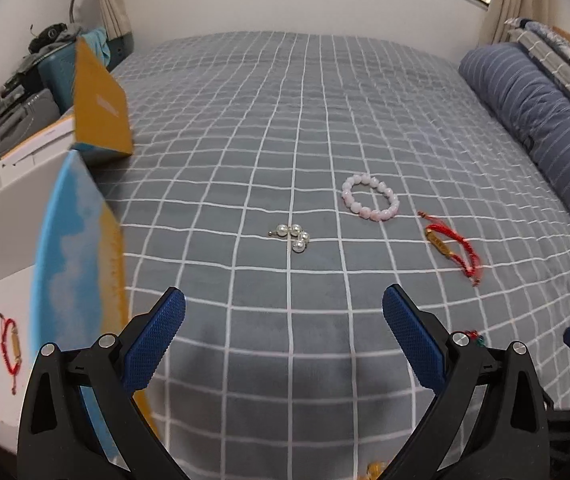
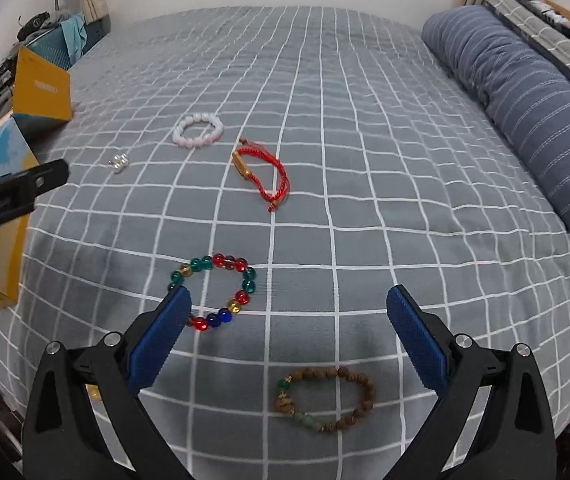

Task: Organize jewelry
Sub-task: 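Move both tools back over the remaining jewelry on the bed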

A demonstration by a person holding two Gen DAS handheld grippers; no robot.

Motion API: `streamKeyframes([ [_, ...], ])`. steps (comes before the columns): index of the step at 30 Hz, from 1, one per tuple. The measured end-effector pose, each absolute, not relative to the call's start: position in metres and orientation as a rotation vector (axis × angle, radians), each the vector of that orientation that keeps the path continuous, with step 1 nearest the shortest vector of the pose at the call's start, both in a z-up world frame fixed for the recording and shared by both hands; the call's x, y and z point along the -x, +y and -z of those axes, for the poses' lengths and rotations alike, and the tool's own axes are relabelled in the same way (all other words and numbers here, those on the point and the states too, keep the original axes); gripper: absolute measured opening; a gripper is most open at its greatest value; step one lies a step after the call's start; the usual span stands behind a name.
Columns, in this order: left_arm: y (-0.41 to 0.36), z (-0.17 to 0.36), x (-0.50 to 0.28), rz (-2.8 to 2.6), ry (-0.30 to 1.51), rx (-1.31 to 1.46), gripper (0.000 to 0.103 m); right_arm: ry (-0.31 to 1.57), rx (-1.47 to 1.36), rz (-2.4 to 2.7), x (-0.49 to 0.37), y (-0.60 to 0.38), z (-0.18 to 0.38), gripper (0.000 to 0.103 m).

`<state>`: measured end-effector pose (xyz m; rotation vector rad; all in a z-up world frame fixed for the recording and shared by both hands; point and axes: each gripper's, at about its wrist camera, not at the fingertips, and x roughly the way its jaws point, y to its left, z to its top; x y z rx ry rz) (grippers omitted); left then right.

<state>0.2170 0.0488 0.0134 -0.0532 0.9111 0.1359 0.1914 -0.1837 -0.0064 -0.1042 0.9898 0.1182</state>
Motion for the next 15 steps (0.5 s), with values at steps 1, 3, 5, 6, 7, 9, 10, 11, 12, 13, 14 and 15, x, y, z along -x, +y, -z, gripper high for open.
streamKeyframes([
  [1, 0.049, -0.009, -0.222, -0.145, 0.919, 0.048, 0.097, 0.995, 0.108, -0.124, -0.194, -0.184, 0.010, 0.094],
  [3, 0.049, -0.001, -0.235, -0.159, 0.936, 0.035, 0.097, 1.001, 0.114, -0.131, -0.197, -0.183, 0.015, 0.092],
  [5, 0.050, 0.004, -0.246, -0.156, 0.949, 0.027, 0.097, 1.014, 0.111, -0.145, -0.200, -0.182, 0.020, 0.089],
  [6, 0.052, 0.005, -0.252, -0.154, 0.951, 0.031, 0.097, 1.020, 0.108, -0.151, -0.202, -0.182, 0.022, 0.088],
  [7, 0.053, 0.006, -0.259, -0.151, 0.958, 0.037, 0.097, 1.025, 0.107, -0.155, -0.204, -0.182, 0.025, 0.086],
  [9, 0.055, 0.009, -0.270, -0.145, 0.975, 0.051, 0.097, 1.033, 0.104, -0.160, -0.207, -0.181, 0.030, 0.084],
  [10, 0.056, 0.011, -0.276, -0.144, 0.984, 0.058, 0.097, 1.045, 0.103, -0.165, -0.210, -0.179, 0.034, 0.082],
  [11, 0.056, 0.015, -0.282, -0.147, 0.994, 0.060, 0.097, 1.053, 0.103, -0.168, -0.213, -0.179, 0.036, 0.081],
  [12, 0.054, 0.017, -0.287, -0.148, 1.001, 0.057, 0.097, 1.064, 0.105, -0.172, -0.215, -0.178, 0.038, 0.078],
  [13, 0.053, 0.020, -0.292, -0.146, 1.006, 0.055, 0.097, 1.066, 0.103, -0.179, -0.216, -0.177, 0.039, 0.077],
  [14, 0.053, 0.022, -0.295, -0.149, 1.010, 0.053, 0.097, 1.066, 0.101, -0.185, -0.218, -0.176, 0.039, 0.077],
  [15, 0.052, 0.025, -0.298, -0.150, 1.014, 0.052, 0.097, 1.067, 0.103, -0.187, -0.218, -0.175, 0.040, 0.075],
])
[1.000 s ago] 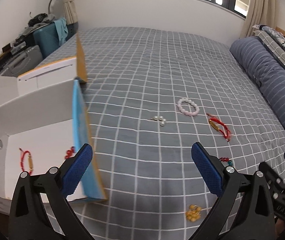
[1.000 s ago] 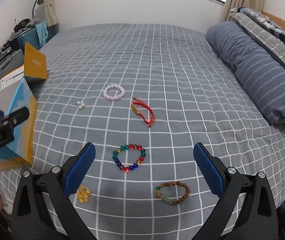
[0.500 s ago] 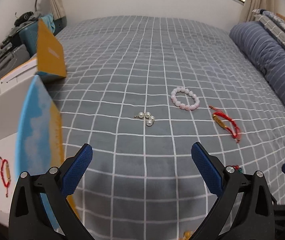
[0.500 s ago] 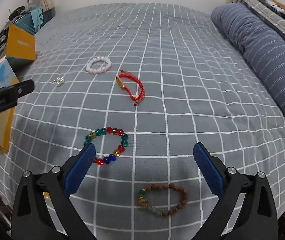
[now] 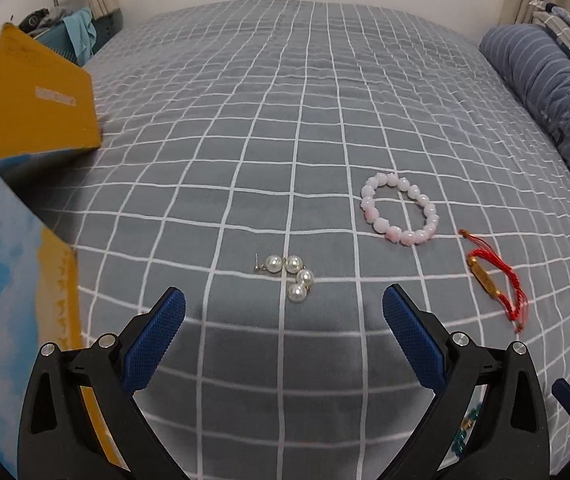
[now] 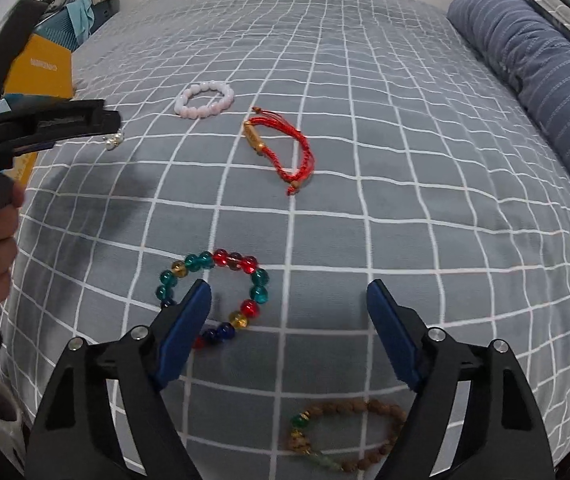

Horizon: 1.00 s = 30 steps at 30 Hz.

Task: Organize jewelry
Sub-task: 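Move both tools back over the remaining jewelry on the bed, then grasp the pearl earrings with the left tool while the right tool grasps the multicolour bracelet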

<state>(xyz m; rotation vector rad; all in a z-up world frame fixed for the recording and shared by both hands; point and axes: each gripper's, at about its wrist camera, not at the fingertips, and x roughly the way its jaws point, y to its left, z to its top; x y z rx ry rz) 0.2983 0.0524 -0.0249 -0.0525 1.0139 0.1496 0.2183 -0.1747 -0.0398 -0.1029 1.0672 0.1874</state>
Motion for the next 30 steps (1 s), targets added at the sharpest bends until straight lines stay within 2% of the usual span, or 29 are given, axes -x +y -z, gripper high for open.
streamKeyframes([
  [13, 0.065, 0.049, -0.320, -0.150, 1.034, 0.086, 0.096, 1.112, 0.104, -0.224, -0.231, -0.166, 0.050, 0.042],
  [21, 0.067, 0.058, -0.325, -0.129, 1.059, 0.074, 0.082, 1.118, 0.109, -0.232, -0.232, -0.165, 0.049, 0.027],
  [25, 0.066, 0.058, -0.325, -0.114, 1.061, 0.077, 0.066, 1.119, 0.106, -0.236, -0.232, -0.165, 0.049, 0.016],
  [28, 0.068, 0.057, -0.326, -0.119, 1.060, 0.069, 0.047, 1.116, 0.115, -0.241, -0.232, -0.163, 0.049, 0.012],
  [30, 0.068, 0.057, -0.326, -0.119, 1.060, 0.062, 0.025, 1.115, 0.119, -0.238, -0.231, -0.162, 0.049, 0.012],
])
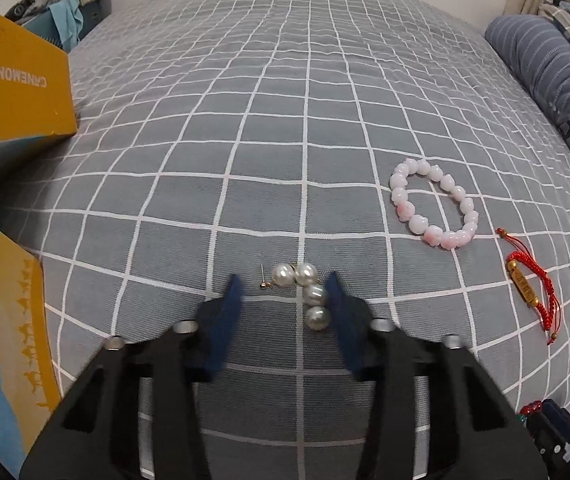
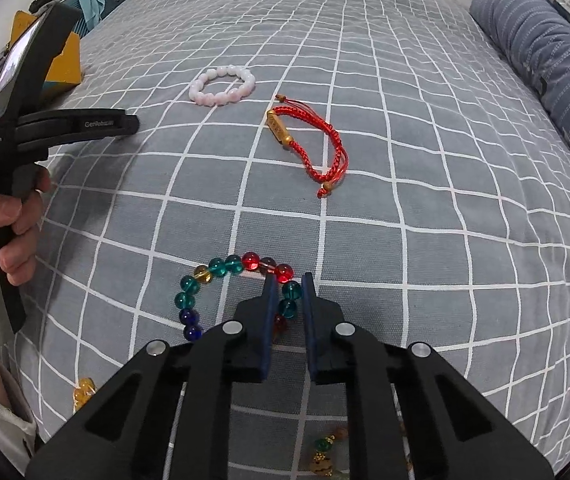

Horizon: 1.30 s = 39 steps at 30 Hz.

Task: Organize jewelry
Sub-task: 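Grasp the pearl earrings with the left tool while the right tool grasps the multicolour bracelet, then carry the pearl earrings and multicolour bracelet over the white box with both tools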

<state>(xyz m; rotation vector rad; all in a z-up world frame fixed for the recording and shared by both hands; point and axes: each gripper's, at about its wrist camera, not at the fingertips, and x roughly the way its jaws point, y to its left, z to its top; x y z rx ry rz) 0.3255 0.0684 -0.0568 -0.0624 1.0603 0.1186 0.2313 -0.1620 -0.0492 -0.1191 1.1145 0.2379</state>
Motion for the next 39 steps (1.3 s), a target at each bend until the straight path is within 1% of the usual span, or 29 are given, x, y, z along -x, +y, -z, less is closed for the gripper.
streamKeyframes([
  [2, 0.070, 0.056, -0.325, -0.116, 1.059, 0.068, 0.021, 1.111, 0.121, -0.237, -0.231, -0.162, 0.049, 0.011],
  [3, 0.070, 0.056, -0.325, -0.118, 1.057, 0.070, 0.011, 1.110, 0.120, -0.237, -0.230, -0.162, 0.048, 0.011],
  [9, 0.070, 0.055, -0.323, -0.122, 1.046, 0.071, 0.011, 1.104, 0.120, -0.237, -0.229, -0.163, 0.046, 0.010],
  [29, 0.068, 0.042, -0.308, -0.119, 1.026, 0.078, 0.011, 1.072, 0.097, -0.232, -0.222, -0.163, 0.030, 0.009],
  [39, 0.068, 0.026, -0.297, -0.113, 1.006, 0.080, 0.011, 1.047, 0.103, -0.236, -0.212, -0.158, 0.016, 0.009],
])
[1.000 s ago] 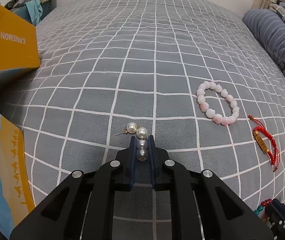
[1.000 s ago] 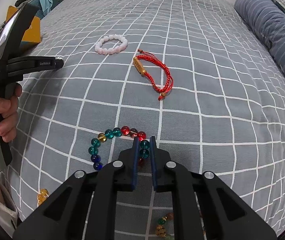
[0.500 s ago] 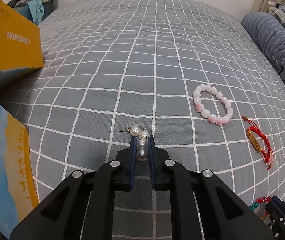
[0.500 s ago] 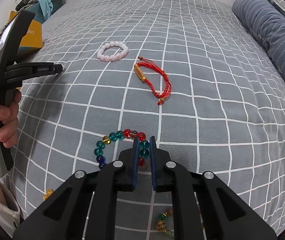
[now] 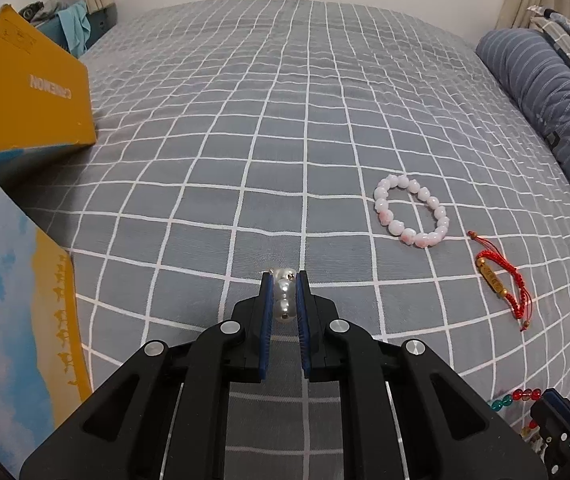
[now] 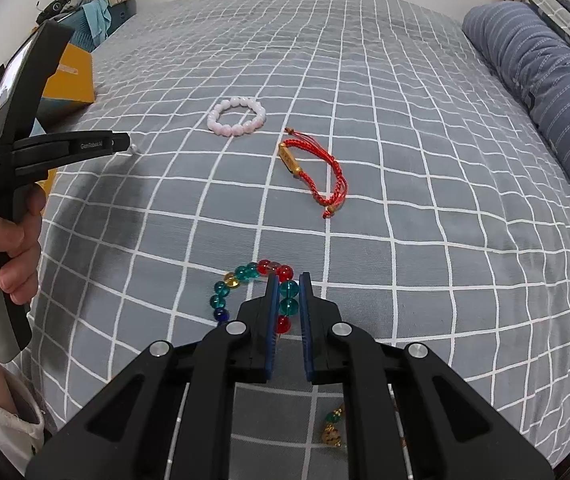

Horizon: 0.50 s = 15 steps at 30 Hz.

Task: Organize jewelry
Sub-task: 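Carry the pearl earrings and multicolour bracelet over the white box with both tools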

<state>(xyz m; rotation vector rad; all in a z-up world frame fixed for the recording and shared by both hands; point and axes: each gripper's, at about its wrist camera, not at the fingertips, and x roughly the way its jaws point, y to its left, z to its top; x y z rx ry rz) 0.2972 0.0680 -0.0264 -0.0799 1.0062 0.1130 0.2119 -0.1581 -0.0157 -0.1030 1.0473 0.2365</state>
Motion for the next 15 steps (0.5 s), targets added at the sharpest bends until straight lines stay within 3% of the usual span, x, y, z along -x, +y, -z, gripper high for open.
streamKeyframes([
  [15, 0.071, -0.001, -0.269, -0.101, 0.970, 0.075, 0.011, 0.998, 0.105, -0.245, -0.190, -0.150, -0.013, 0.009],
])
